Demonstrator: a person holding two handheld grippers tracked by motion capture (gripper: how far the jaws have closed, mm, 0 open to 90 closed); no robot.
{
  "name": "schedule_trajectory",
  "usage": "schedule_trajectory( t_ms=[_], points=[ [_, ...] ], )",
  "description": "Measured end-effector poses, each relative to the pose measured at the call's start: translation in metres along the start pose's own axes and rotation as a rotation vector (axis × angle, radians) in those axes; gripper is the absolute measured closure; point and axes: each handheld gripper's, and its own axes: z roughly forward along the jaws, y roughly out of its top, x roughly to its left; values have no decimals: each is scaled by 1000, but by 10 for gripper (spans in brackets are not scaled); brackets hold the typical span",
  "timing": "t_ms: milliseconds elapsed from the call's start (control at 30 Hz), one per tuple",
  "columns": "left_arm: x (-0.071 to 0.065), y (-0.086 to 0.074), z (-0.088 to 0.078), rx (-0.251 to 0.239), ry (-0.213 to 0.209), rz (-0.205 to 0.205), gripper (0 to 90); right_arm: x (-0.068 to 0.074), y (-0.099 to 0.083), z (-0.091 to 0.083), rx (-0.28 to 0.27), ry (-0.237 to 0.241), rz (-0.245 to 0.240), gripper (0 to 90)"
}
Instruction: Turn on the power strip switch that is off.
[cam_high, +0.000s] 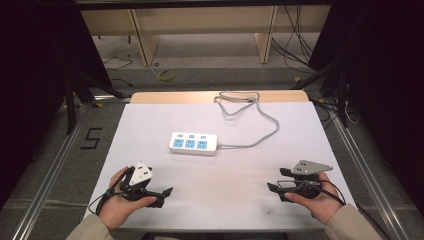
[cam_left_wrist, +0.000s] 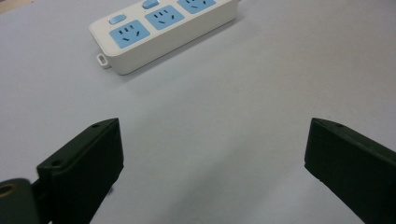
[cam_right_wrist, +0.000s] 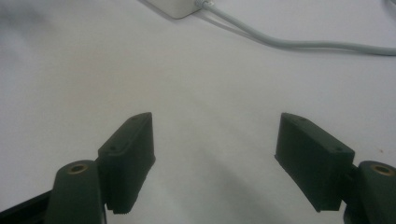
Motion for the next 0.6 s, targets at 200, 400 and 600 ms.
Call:
schedule_trajectory(
  t_ms=[200, 400, 600],
  points=[
    [0, 1, 1, 15, 32, 4, 125, 1, -1, -1, -4, -9, 0, 283],
    [1, 5, 1, 23, 69, -14, 416, 3, -1, -2, -4, -8, -7, 283],
    [2, 12, -2, 30, 62, -10, 742, 3, 0, -2, -6, -9, -1, 283]
  ],
)
